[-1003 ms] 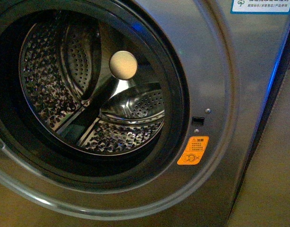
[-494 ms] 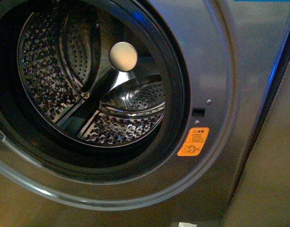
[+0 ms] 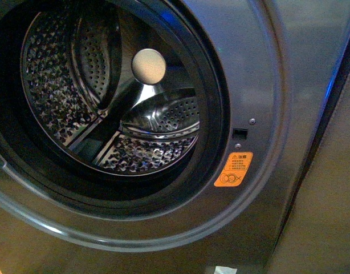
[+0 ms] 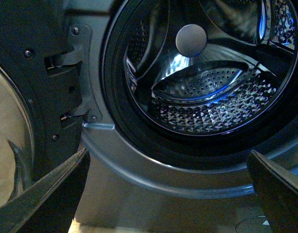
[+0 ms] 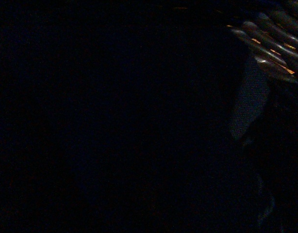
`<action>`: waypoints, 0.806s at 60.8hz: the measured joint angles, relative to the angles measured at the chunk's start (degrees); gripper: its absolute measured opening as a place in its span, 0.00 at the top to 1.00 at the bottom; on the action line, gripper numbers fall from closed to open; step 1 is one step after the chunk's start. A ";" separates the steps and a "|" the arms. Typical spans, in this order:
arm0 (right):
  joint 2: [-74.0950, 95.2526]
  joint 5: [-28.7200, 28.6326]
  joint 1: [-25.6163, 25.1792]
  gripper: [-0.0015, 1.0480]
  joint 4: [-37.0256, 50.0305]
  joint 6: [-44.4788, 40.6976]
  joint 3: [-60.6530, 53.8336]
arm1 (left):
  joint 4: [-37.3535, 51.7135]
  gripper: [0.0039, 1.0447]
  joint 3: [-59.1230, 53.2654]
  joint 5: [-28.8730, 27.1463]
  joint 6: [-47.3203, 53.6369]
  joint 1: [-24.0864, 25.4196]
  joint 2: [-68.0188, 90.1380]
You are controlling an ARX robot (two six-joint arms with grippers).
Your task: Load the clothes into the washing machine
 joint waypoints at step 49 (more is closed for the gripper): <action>-30.03 -10.47 0.74 0.91 21.88 -0.50 -29.27 | 0.00 0.06 0.00 0.00 0.00 0.00 0.00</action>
